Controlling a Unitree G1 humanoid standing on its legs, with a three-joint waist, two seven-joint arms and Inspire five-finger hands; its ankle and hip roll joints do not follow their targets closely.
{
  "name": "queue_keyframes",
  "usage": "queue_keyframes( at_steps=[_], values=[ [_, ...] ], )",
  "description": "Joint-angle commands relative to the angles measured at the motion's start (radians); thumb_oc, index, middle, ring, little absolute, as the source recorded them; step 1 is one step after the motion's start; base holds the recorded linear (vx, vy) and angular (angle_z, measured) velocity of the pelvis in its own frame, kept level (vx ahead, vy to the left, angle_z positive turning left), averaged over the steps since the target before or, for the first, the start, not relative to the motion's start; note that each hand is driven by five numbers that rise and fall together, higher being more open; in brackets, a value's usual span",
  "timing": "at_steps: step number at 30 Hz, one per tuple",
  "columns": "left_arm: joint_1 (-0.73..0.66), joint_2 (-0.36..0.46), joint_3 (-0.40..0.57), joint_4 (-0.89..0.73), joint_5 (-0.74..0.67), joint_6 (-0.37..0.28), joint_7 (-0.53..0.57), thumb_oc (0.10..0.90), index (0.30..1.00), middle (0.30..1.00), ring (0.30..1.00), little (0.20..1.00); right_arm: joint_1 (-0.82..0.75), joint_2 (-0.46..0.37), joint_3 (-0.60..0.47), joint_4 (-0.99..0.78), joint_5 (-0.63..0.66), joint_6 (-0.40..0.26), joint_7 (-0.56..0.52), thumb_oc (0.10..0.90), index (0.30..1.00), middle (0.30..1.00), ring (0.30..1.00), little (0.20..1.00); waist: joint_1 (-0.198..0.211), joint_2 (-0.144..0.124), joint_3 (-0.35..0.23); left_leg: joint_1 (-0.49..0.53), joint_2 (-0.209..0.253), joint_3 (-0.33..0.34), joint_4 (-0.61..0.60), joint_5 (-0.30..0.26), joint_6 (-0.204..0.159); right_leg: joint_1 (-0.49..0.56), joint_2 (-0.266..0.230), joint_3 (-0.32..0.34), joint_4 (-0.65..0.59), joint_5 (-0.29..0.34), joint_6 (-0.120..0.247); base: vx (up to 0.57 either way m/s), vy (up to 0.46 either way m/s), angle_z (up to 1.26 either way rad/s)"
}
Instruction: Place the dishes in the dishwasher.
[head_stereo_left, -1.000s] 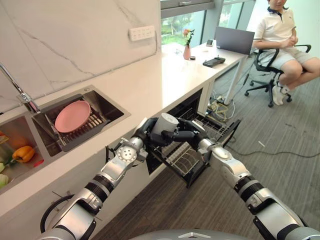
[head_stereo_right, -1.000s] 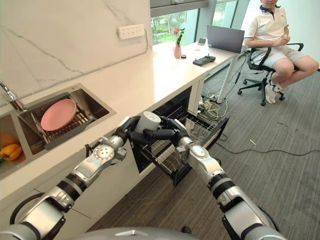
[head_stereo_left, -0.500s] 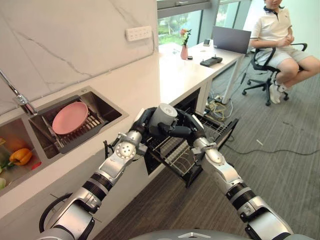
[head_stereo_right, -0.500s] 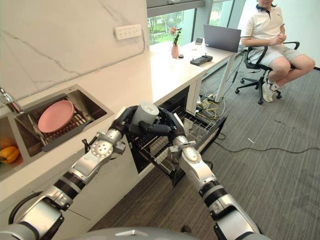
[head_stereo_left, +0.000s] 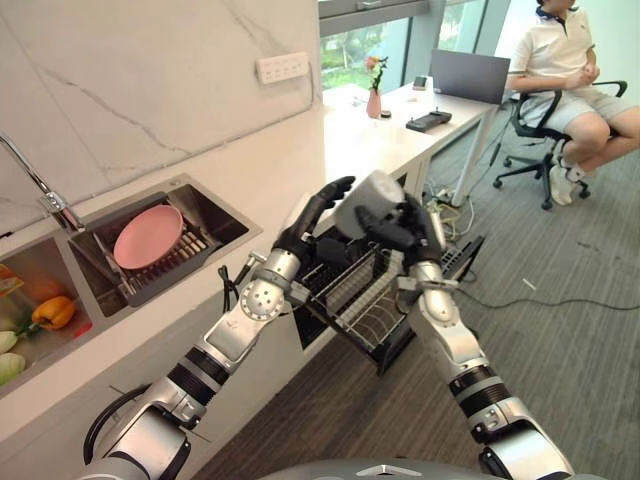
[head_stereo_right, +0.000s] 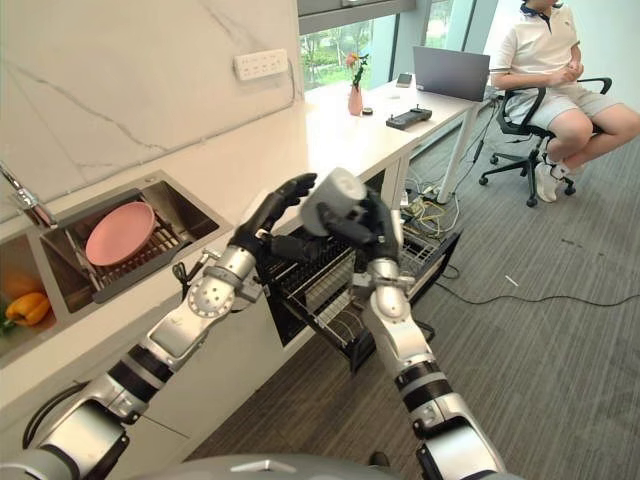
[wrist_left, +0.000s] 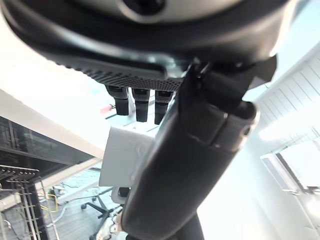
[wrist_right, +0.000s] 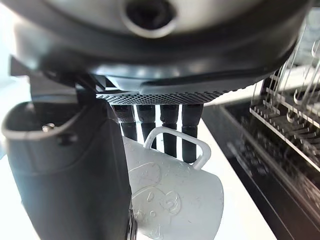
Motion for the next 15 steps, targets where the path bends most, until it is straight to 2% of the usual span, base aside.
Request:
queue_keyframes(
  at_steps=[1,11,15],
  values=[
    [-0.092,-0.017,-0.012,-0.059,0.047,-0.121,0.038,0.8,0.9,0.9,0.9,0.9,-0.131,-0.014,-0.095,-0.039,-0.006,-0.122,-0.039,0.4,0.3,0.3,0.3,0.3,0.01,0.008,-0.05,-0.006,-0.026,-0.043,0.011,-0.097,0.049,0.033,-0.079,-0.011,0.017,-0.085,0.064,0.0,0.0,0.0],
    [-0.019,-0.003,0.033,-0.081,-0.038,-0.125,0.013,0.8,0.9,0.9,0.9,0.9,-0.122,-0.032,-0.129,-0.052,-0.049,-0.112,-0.066,0.4,0.3,0.3,0.3,0.3,0.017,0.006,-0.047,-0.008,-0.029,-0.047,0.011,-0.096,0.051,0.031,-0.079,-0.013,0.017,-0.082,0.064,0.0,0.001,-0.02],
    [0.111,-0.003,0.042,-0.082,-0.262,-0.08,-0.129,0.8,0.9,0.9,0.9,0.9,-0.065,-0.103,-0.124,-0.027,-0.136,-0.034,-0.013,0.4,0.3,0.3,0.3,0.3,0.026,0.0,-0.042,-0.014,-0.032,-0.05,0.011,-0.095,0.054,0.031,-0.081,-0.016,0.017,-0.08,0.063,0.0,0.0,0.0]
  ],
)
